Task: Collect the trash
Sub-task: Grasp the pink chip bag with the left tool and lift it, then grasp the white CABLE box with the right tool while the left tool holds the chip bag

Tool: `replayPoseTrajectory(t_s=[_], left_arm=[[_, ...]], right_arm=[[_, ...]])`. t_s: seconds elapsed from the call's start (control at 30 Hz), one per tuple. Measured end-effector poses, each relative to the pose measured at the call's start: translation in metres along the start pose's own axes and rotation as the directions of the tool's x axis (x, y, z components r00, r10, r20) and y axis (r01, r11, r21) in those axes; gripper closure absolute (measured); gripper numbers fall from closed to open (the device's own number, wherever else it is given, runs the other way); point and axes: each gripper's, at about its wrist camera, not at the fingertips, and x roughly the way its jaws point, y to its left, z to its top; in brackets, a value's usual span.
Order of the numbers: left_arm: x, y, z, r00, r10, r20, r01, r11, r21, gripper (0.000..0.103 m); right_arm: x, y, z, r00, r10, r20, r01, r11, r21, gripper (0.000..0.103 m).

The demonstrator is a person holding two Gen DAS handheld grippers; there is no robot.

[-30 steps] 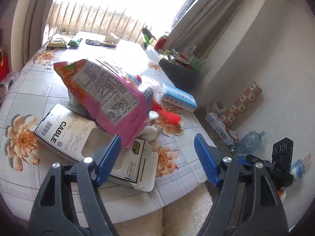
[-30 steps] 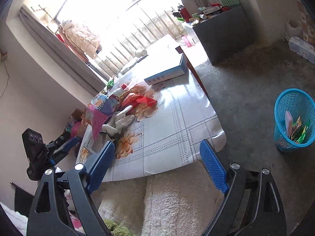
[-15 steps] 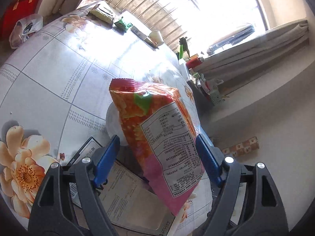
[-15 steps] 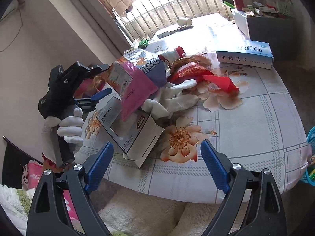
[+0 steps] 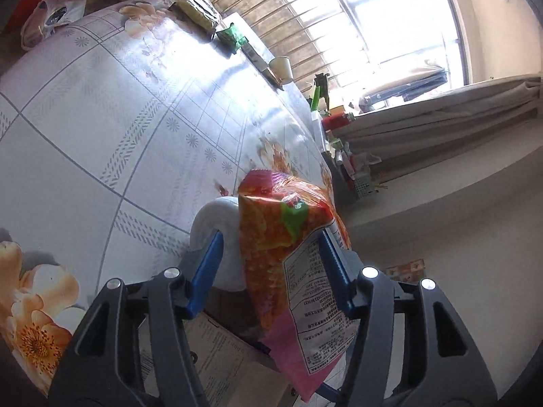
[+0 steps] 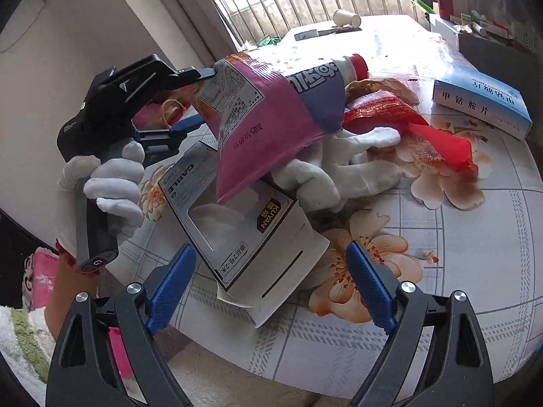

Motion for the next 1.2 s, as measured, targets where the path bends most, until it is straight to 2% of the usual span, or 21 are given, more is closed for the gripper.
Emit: replayPoseTrajectory(t_s=[0.13,0.3,0.4,0.47,0.6,0.73,0.83,0.87,0.93,1.0,1.07,1.17,1.2], left_arm=[[-0.006,0.0,-0.003,1.0,-0.013,0.007,0.013,1.0,0.005,0.066],[-0.015,0.002,-0.004,0.999,-0.046,0.012,0.046,0.999,-0.005,0.079],[-0.022,0.001,-0.005,0.997,-0.079,0.016,0.079,0.997,-0.016,0.087],[-0.028,-0.001,-0.007,0.993,-0.117,0.02,0.118,0.993,-0.025,0.094],[-0.044,-0.008,-0.009,0.984,-0.171,0.044,0.172,0.985,-0.012,0.098],[-0.066,-0.011,-0.01,0.972,-0.217,0.087,0.218,0.976,-0.002,0.098],[-0.085,-0.01,-0.01,0.96,-0.246,0.13,0.247,0.969,0.005,0.099],[-0.091,-0.01,-0.009,0.958,-0.247,0.145,0.249,0.969,0.009,0.099],[-0.103,-0.008,-0.008,0.953,-0.249,0.171,0.25,0.968,0.013,0.099],[-0.114,-0.004,-0.008,0.95,-0.247,0.19,0.249,0.969,0.014,0.099],[-0.122,0.0,-0.007,0.947,-0.245,0.206,0.249,0.969,0.009,0.099],[-0.132,0.008,-0.008,0.944,-0.241,0.226,0.248,0.969,0.0,0.099],[-0.134,0.011,-0.008,0.943,-0.241,0.231,0.249,0.968,-0.006,0.099]], right_arm=[[0.008,-0.011,0.003,0.998,0.052,-0.019,-0.05,0.995,0.081,0.017],[0.013,-0.014,0.0,0.994,0.097,-0.046,-0.091,0.987,0.135,0.035],[0.014,-0.019,-0.002,0.991,0.117,-0.056,-0.107,0.98,0.167,0.042],[0.014,-0.022,-0.004,0.99,0.129,-0.062,-0.116,0.974,0.192,0.05],[0.014,-0.024,-0.008,0.988,0.137,-0.072,-0.118,0.968,0.223,0.068],[0.006,-0.023,-0.017,0.981,0.175,-0.083,-0.152,0.962,0.227,0.075],[0.007,-0.009,-0.027,0.966,0.22,-0.138,-0.196,0.966,0.17,0.075],[0.005,0.0,-0.029,0.965,0.209,-0.159,-0.192,0.974,0.12,0.075],[-0.002,0.016,-0.03,0.976,0.127,-0.176,-0.131,0.991,-0.012,0.072],[-0.012,0.026,-0.028,0.986,0.055,-0.16,-0.072,0.992,-0.108,0.048],[-0.025,0.031,-0.02,0.992,0.036,-0.118,-0.056,0.985,-0.164,0.041],[-0.03,0.037,-0.004,0.993,0.064,-0.099,-0.083,0.974,-0.209,0.02],[-0.026,0.042,0.0,0.993,0.066,-0.102,-0.088,0.969,-0.232,0.02]])
